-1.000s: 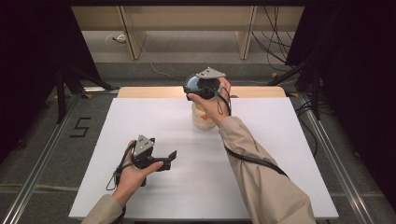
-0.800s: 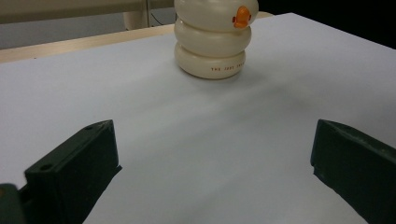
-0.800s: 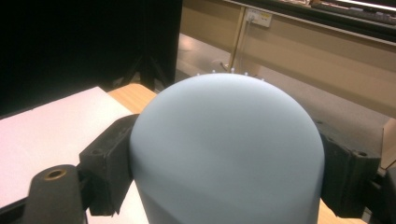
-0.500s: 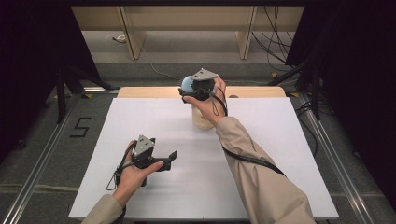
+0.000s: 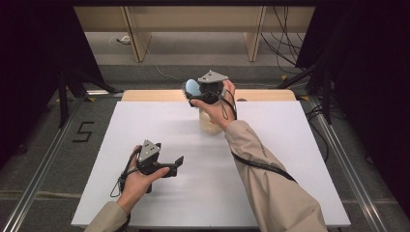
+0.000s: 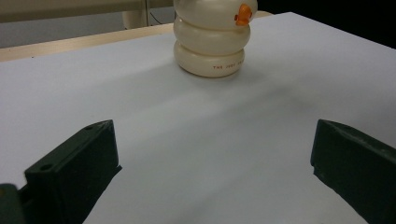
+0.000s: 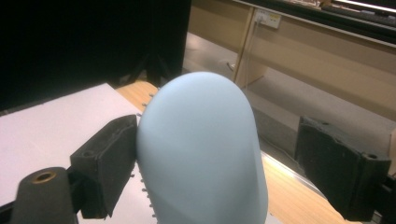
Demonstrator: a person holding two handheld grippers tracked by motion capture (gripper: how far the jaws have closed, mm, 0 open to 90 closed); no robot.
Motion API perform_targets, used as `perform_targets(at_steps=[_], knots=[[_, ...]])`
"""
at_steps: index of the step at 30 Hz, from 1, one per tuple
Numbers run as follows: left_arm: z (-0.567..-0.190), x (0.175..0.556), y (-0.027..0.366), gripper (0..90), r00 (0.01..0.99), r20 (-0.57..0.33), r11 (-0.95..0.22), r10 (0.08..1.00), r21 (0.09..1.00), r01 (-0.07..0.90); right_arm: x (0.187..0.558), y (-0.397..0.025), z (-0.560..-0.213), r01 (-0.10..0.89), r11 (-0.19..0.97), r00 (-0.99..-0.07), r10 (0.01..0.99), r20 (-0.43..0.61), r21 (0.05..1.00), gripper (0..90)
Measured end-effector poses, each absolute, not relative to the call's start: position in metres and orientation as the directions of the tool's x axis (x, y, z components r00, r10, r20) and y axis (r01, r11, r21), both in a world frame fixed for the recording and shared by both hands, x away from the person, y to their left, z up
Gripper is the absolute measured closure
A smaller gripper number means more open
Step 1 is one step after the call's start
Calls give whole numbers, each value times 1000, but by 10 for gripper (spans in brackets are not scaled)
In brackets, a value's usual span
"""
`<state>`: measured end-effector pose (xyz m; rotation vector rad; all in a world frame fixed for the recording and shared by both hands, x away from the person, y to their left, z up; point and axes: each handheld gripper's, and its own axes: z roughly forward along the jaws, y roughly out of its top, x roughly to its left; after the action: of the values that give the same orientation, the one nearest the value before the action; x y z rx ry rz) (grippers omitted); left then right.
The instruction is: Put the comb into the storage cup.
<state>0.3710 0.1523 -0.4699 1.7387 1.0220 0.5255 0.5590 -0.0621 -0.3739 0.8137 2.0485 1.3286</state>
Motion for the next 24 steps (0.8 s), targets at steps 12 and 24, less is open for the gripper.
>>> perform_targets(at_steps=[12,24], knots=[[-471,372,153,2,543,-120,-127,831,910,395,547,-75,-357,207,251,-718,695,-28,946,57],[-471,372,154,0,540,-113,-132,834,910,394,537,-84,-356,209,306,-736,675,-57,929,11]])
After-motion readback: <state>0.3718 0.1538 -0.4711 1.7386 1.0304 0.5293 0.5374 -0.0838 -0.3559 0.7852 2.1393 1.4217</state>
